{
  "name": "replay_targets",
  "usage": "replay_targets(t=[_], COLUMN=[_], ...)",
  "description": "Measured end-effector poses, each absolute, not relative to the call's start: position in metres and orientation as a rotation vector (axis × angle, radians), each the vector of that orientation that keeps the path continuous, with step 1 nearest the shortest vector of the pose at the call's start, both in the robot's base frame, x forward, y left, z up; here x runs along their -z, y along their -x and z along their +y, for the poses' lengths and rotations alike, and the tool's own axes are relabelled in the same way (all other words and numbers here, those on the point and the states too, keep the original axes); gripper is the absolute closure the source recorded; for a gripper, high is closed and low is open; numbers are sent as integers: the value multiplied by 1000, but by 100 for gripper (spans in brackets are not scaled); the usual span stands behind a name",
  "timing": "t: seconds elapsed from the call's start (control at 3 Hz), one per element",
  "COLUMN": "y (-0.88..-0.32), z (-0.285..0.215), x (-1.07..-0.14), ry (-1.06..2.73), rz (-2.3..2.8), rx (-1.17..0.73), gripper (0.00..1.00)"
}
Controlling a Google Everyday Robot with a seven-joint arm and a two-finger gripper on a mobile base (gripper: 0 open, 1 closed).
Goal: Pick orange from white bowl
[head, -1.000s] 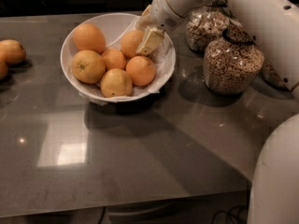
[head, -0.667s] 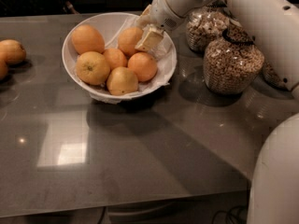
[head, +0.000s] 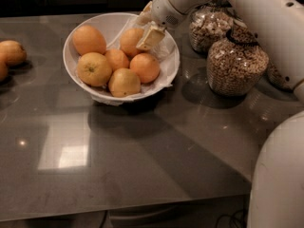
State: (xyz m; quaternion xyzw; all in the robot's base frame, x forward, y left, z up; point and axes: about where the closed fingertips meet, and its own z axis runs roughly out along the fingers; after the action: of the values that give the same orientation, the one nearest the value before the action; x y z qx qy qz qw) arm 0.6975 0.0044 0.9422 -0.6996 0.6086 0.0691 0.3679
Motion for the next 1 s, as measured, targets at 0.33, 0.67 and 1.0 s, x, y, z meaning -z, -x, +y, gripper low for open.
replay_targets(t=[0.33,0.67,1.0], y=[-696,-695,-694], z=[-4,-9,-3], x=[-966,-978,-971], ry=[1814,1824,1834], rz=[1561,1561,1558], rx=[-134,-109,-136], gripper=[40,46,42])
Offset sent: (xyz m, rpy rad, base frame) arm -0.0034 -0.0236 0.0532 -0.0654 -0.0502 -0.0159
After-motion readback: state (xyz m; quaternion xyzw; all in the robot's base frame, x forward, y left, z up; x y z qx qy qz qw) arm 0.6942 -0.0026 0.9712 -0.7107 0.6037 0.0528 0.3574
